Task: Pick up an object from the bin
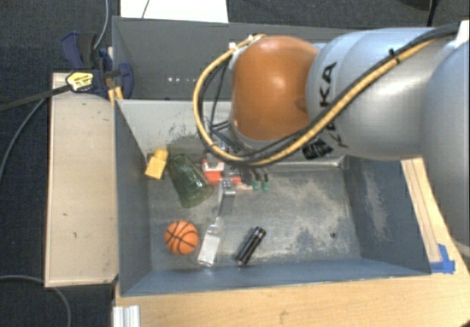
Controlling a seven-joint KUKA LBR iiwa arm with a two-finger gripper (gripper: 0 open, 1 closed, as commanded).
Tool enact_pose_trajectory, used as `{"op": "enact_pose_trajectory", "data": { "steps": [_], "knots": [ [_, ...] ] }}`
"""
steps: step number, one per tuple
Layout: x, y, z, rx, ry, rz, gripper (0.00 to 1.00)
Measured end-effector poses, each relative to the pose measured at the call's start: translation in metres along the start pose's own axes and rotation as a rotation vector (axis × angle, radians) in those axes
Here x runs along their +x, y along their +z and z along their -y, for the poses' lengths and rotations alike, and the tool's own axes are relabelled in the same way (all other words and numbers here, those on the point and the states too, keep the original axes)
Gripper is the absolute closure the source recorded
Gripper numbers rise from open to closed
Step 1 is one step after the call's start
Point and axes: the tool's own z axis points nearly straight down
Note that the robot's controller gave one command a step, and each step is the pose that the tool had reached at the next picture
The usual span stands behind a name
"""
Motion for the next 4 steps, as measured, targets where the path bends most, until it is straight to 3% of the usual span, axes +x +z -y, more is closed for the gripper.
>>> {"op": "enact_pose_trajectory", "data": {
  "steps": [1, 2, 3, 4],
  "knots": [
    [-0.002, -0.005, 0.001, -0.001, 0.003, 0.008, 0.00],
    [-0.024, 0.025, -0.006, -0.004, 0.007, 0.014, 0.00],
    [-0.041, 0.074, -0.015, -0.002, -0.047, 0.010, 0.00],
    [-0.044, 0.090, -0.016, -0.003, -0.059, 0.014, 0.00]
  ]
}}
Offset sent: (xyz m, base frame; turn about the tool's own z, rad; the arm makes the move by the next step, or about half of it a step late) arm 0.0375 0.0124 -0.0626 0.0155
